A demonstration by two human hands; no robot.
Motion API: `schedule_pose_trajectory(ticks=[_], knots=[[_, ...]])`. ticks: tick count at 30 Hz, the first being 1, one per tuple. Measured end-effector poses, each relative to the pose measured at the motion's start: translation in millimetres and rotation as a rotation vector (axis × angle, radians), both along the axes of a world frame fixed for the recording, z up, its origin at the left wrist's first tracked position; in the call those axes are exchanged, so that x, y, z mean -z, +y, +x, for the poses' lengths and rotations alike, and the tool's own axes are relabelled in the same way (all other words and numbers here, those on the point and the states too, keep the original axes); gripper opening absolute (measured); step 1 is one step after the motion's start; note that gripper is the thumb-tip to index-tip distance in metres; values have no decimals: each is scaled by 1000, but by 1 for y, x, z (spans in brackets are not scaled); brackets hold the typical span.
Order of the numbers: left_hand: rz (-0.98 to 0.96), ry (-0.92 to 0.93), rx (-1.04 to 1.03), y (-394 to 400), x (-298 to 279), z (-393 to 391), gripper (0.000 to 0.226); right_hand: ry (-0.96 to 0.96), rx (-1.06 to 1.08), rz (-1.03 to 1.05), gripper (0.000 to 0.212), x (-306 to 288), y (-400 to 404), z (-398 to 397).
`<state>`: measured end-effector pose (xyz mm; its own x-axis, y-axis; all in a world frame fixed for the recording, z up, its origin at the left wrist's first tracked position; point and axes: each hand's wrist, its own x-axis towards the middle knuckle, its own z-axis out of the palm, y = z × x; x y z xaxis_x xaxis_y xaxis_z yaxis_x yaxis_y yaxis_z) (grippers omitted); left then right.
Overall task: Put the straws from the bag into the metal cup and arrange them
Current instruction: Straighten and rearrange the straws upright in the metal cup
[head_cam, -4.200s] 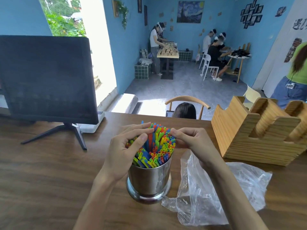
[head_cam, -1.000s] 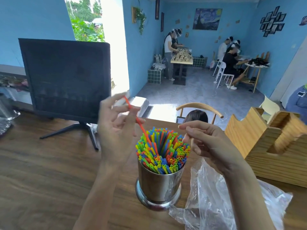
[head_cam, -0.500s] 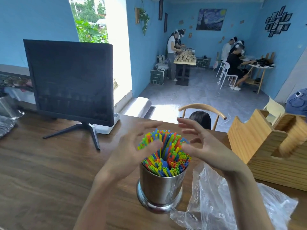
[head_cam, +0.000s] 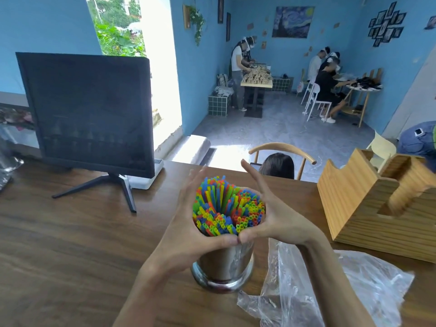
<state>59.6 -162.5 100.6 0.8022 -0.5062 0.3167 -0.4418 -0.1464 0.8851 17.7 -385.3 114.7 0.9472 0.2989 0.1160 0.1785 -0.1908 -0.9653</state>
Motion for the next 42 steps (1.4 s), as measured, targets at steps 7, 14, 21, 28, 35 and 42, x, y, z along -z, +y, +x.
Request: schedule_pose_trajectory(ticks=[7, 14, 21, 28, 35, 42], knots=[[-260, 154, 35, -3, 5, 3, 114, -23, 144, 89, 110, 9, 7, 11], [-310, 240, -7, -8, 5, 5, 102, -53, 248, 84, 68, 14, 9, 13], [-315, 306, -43, -9, 10, 8, 97, -51, 297, 127, 55, 12, 9, 13], [-213, 223, -4, -2, 4, 2, 95, -105, 362, 153, 39, 10, 11, 13], [89, -356, -316, 6, 7, -1, 64, -94, 341, 167, 37, 10, 10, 13], [167, -629, -416, 1, 1, -8, 34, -117, 344, 156, 37, 11, 10, 14]])
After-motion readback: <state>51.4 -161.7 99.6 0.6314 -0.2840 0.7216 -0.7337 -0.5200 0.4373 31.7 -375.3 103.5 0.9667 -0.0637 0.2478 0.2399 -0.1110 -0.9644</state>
